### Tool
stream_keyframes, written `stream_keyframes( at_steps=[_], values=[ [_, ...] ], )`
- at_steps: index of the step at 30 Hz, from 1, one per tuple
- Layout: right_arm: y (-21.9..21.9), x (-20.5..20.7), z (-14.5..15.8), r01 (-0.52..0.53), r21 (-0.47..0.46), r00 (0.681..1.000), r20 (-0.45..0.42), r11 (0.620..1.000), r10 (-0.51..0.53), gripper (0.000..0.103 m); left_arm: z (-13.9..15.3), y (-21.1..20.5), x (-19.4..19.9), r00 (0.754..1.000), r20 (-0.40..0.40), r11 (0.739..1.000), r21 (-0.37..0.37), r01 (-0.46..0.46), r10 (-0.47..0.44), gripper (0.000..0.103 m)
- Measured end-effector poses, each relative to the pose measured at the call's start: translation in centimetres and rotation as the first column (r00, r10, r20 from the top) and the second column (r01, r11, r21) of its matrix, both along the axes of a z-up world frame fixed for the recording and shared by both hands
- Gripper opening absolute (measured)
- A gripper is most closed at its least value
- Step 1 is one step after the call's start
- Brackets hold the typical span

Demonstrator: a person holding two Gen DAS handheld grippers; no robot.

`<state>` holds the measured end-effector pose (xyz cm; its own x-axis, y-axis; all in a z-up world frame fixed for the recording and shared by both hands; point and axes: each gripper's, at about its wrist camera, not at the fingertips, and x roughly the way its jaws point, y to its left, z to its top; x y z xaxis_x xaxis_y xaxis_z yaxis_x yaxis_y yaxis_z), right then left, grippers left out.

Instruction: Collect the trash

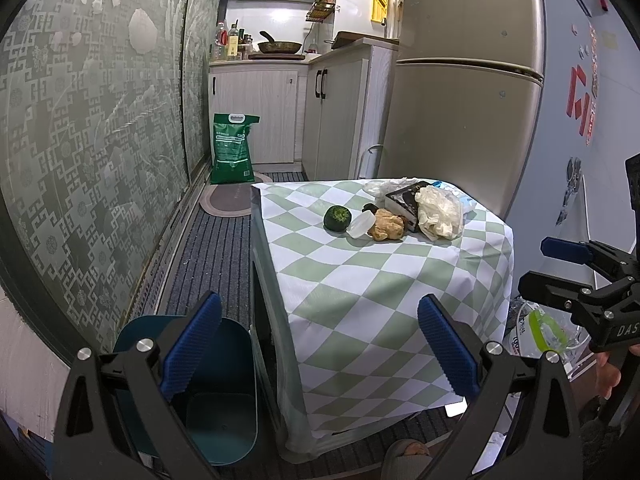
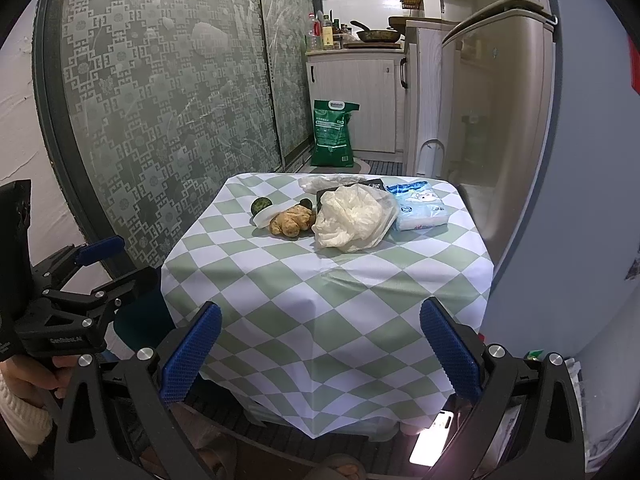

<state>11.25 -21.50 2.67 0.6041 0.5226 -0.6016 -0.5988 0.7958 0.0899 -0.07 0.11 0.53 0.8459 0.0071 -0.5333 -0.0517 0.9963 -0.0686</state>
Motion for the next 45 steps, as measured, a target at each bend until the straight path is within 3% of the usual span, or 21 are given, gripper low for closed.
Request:
stream_keyframes(
  at_steps=[26,28,36,45],
  values=[
    [-0.1,-0.2,0.2,-0.022,0.030,1.000,-0.006,0.999,0.022,0.100,0.0,-0.3,0.0,1.000,0.014,1.000,0.005,0.022,-0.022,0.099],
    [-0.2,-0.2,0.4,-0.024,0.034,1.000,-0.002,0.999,0.024,0.100,0.0,-0.3,0.0,0.999,0.021,1.000,0.007,0.028,-0.028,0.095],
    [-0.3,0.3,0.2,-0.028,0.027,0.999,-0.027,0.999,0.029,0.075,0.5,-0.4,1.0,0.994,0.029,0.994,0.029,0.108,-0.109,0.077],
    [-0.4,2.5,0.4,-0.024,0.025,0.997,-0.071,0.999,0.026,0.064,-0.2,-0.7,3.9,0.970,-0.074,0.971,0.042,0.236,-0.233,0.047]
  ],
)
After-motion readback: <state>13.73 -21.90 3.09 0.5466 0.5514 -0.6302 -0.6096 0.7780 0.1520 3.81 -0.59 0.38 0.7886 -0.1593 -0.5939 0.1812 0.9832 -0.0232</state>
